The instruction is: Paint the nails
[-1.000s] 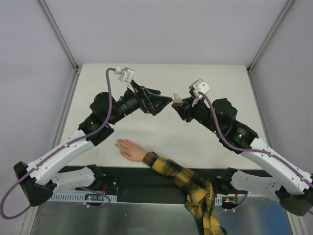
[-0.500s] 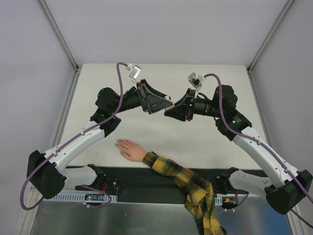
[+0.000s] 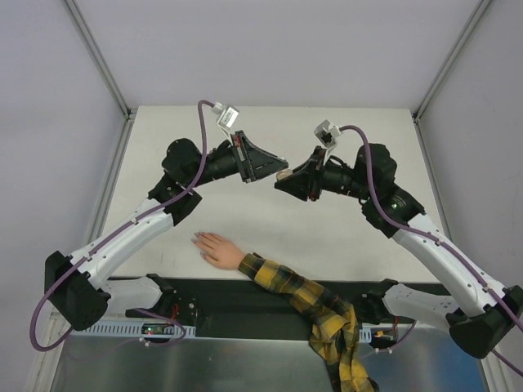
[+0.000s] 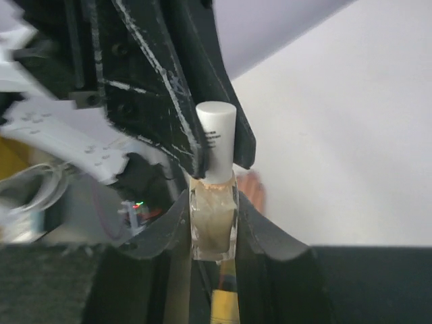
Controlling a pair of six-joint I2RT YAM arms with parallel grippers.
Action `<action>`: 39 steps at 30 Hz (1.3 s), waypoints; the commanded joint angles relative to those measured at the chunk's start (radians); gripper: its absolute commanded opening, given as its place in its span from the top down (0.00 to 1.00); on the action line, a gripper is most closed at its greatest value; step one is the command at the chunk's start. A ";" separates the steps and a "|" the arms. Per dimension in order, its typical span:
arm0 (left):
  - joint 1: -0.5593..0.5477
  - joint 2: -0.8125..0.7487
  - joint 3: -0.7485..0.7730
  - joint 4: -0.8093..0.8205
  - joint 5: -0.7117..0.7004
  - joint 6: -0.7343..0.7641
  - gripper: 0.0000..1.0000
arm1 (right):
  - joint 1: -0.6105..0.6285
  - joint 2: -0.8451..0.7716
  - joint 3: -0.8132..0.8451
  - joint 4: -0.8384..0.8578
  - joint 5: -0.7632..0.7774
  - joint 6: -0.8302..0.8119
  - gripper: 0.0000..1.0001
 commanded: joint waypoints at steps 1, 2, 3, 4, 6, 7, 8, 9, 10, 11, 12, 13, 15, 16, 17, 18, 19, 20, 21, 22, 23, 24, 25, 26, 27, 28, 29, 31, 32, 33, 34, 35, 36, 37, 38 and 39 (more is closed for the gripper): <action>-0.175 -0.055 0.136 -0.348 -0.453 0.236 1.00 | 0.250 -0.046 0.123 -0.246 0.941 -0.293 1.00; -0.228 -0.056 0.152 -0.399 -0.588 0.282 1.00 | 0.412 -0.021 0.146 -0.255 1.172 -0.375 1.00; -0.277 -0.053 0.170 -0.421 -0.697 0.326 1.00 | 0.473 -0.003 0.154 -0.245 1.367 -0.406 1.00; -0.309 -0.044 0.176 -0.433 -0.810 0.319 1.00 | 0.510 0.016 0.155 -0.226 1.553 -0.438 1.00; -0.310 -0.029 0.191 -0.442 -0.830 0.273 1.00 | 0.539 0.023 0.146 -0.199 1.581 -0.451 1.00; -0.310 -0.015 0.198 -0.449 -0.818 0.270 1.00 | 0.535 0.014 0.133 -0.180 1.503 -0.451 1.00; -0.310 -0.010 0.202 -0.450 -0.809 0.265 1.00 | 0.535 0.004 0.119 -0.159 1.460 -0.462 1.00; -0.310 -0.004 0.211 -0.449 -0.798 0.256 1.00 | 0.533 -0.018 0.099 -0.125 1.419 -0.471 1.00; -0.311 0.000 0.215 -0.449 -0.792 0.253 1.00 | 0.529 -0.024 0.093 -0.117 1.339 -0.471 1.00; -0.310 0.003 0.216 -0.447 -0.767 0.252 1.00 | 0.515 -0.032 0.088 -0.111 1.302 -0.468 1.00; -0.311 0.005 0.224 -0.447 -0.758 0.249 1.00 | 0.506 -0.039 0.082 -0.104 1.261 -0.463 1.00; -0.310 0.003 0.224 -0.447 -0.752 0.245 1.00 | 0.492 -0.058 0.070 -0.099 1.166 -0.450 1.00; -0.308 -0.001 0.218 -0.433 -0.726 0.245 0.90 | 0.449 -0.073 0.054 -0.091 1.084 -0.433 1.00; -0.308 -0.012 0.213 -0.426 -0.720 0.248 0.84 | 0.435 -0.082 0.044 -0.093 1.009 -0.414 1.00; -0.310 -0.020 0.207 -0.418 -0.714 0.255 0.71 | 0.405 -0.092 0.037 -0.093 0.972 -0.407 1.00; -0.307 -0.030 0.181 -0.377 -0.682 0.282 0.64 | 0.389 -0.096 0.033 -0.093 0.934 -0.400 1.00; -0.302 -0.055 0.164 -0.352 -0.663 0.297 0.56 | 0.374 -0.107 0.025 -0.093 0.857 -0.394 1.00; -0.297 -0.070 0.146 -0.329 -0.632 0.308 0.47 | 0.340 -0.118 0.017 -0.093 0.811 -0.381 1.00; -0.278 -0.085 0.103 -0.267 -0.587 0.314 0.36 | 0.323 -0.124 0.014 -0.097 0.765 -0.373 1.00; -0.265 -0.117 0.081 -0.240 -0.553 0.308 0.32 | 0.305 -0.128 0.011 -0.099 0.664 -0.365 1.00; -0.250 -0.131 0.063 -0.210 -0.522 0.301 0.28 | 0.261 -0.131 0.010 -0.102 0.609 -0.341 1.00; -0.230 -0.142 0.035 -0.171 -0.452 0.267 0.22 | 0.234 -0.135 0.013 -0.107 0.540 -0.325 1.00; -0.189 -0.156 0.025 -0.154 -0.415 0.250 0.20 | 0.188 -0.132 0.019 -0.107 0.402 -0.312 1.00; -0.163 -0.159 0.018 -0.145 -0.378 0.227 0.19 | 0.170 -0.130 0.026 -0.108 0.345 -0.295 1.00; -0.140 -0.161 0.008 -0.136 -0.333 0.178 0.18 | 0.154 -0.125 0.031 -0.105 0.296 -0.269 1.00; -0.095 -0.155 0.003 -0.096 -0.256 0.152 0.18 | 0.124 -0.121 0.036 -0.102 0.209 -0.250 1.00; -0.077 -0.153 -0.005 -0.070 -0.208 0.128 0.18 | 0.110 -0.118 0.039 -0.094 0.164 -0.236 1.00; -0.041 -0.139 -0.026 0.000 -0.123 0.066 0.19 | 0.070 -0.096 0.039 -0.056 0.044 -0.180 1.00; -0.037 -0.133 -0.028 0.024 -0.099 0.052 0.19 | 0.058 -0.089 0.037 -0.039 0.006 -0.158 1.00; -0.035 -0.115 -0.026 0.038 -0.079 0.032 0.19 | 0.048 -0.072 0.034 0.003 -0.051 -0.118 1.00; -0.034 -0.106 -0.019 0.047 -0.050 0.025 0.20 | 0.036 -0.064 0.033 0.017 -0.067 -0.095 1.00; -0.034 -0.092 -0.005 0.065 -0.002 0.020 0.21 | 0.035 -0.059 0.030 0.033 -0.080 -0.077 1.00; -0.034 -0.081 0.003 0.076 0.024 0.002 0.23 | 0.033 -0.056 0.025 0.068 -0.090 -0.065 1.00; -0.034 -0.060 0.007 0.085 0.043 -0.008 0.25 | 0.030 -0.058 0.013 0.085 -0.093 -0.039 1.00; -0.034 -0.053 0.014 0.099 0.069 -0.017 0.30 | 0.028 -0.058 0.010 0.097 -0.096 -0.029 1.00; -0.034 -0.050 0.012 0.110 0.073 -0.029 0.33 | 0.027 -0.053 0.010 0.110 -0.102 -0.025 1.00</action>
